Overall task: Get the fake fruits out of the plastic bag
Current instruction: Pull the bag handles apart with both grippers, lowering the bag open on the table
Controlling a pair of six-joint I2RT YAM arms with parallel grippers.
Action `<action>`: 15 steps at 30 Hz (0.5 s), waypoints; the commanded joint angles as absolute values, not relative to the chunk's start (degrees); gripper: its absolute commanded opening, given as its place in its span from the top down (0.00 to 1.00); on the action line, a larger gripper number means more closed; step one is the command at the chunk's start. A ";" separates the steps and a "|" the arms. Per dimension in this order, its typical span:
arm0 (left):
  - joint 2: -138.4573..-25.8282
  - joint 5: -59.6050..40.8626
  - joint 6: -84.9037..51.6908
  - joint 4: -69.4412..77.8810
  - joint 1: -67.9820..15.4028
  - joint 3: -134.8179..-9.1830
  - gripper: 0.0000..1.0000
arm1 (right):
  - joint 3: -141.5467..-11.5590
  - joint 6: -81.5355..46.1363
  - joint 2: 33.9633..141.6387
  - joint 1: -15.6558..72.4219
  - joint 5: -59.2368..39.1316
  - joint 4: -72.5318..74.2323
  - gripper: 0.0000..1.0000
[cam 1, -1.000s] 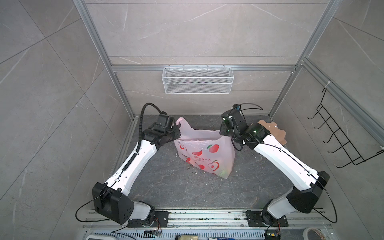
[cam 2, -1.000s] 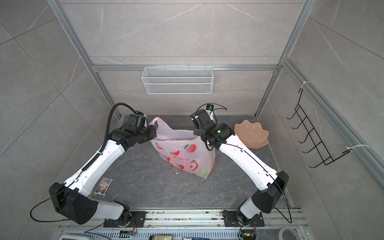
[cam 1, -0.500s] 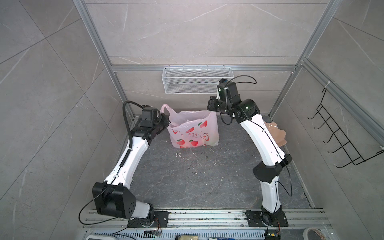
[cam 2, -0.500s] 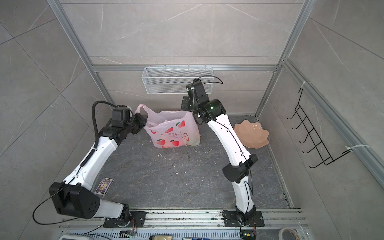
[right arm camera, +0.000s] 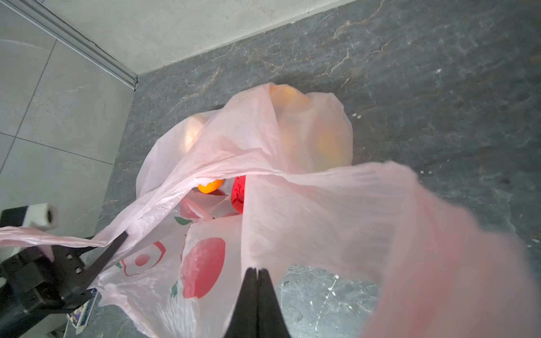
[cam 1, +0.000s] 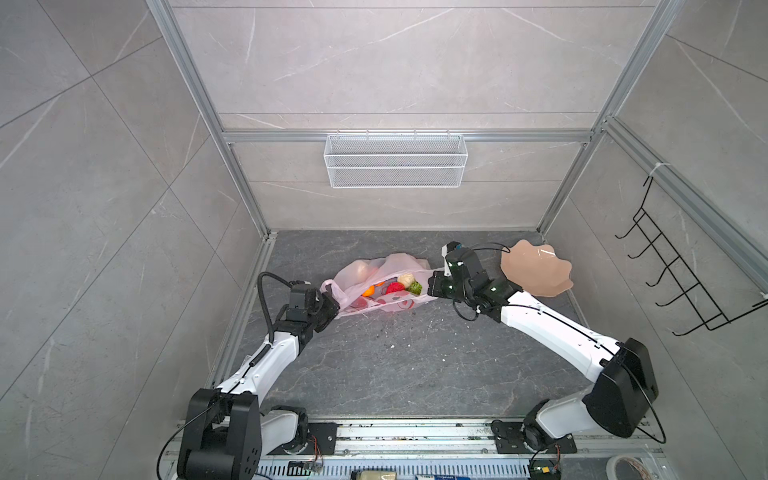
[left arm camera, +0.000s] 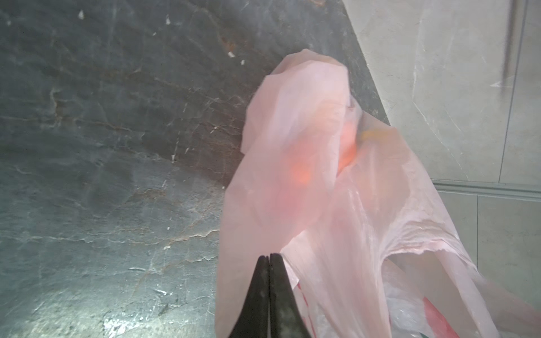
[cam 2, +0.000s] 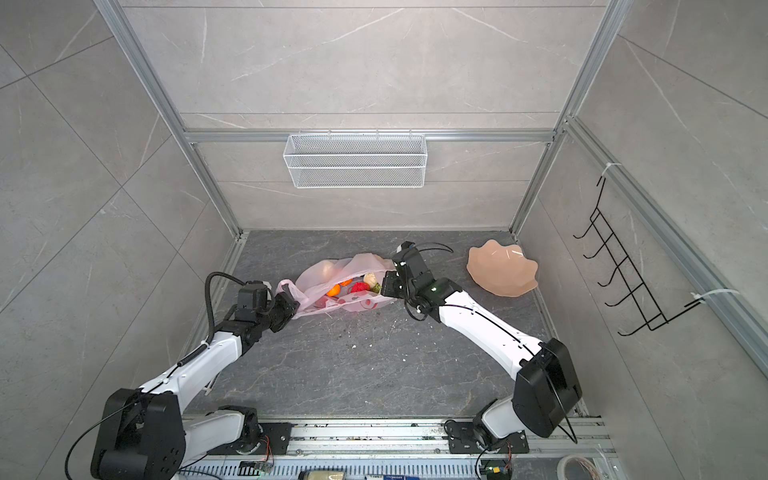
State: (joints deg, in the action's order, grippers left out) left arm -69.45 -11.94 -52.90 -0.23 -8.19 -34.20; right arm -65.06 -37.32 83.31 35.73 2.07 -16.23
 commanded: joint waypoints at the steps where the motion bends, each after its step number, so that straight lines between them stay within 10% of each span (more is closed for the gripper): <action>1: -69.05 -13.79 -53.02 6.39 -7.39 -34.63 1.00 | -57.89 -40.61 80.89 33.82 1.58 -7.09 1.00; 8: -62.04 -11.22 -50.79 3.60 -6.86 -31.63 0.90 | -50.05 -39.05 79.55 33.24 0.01 -1.02 1.00; 15: -56.10 -4.81 -43.35 -23.19 -6.94 -42.18 0.34 | -50.24 -35.86 79.86 34.89 -0.45 -0.76 1.00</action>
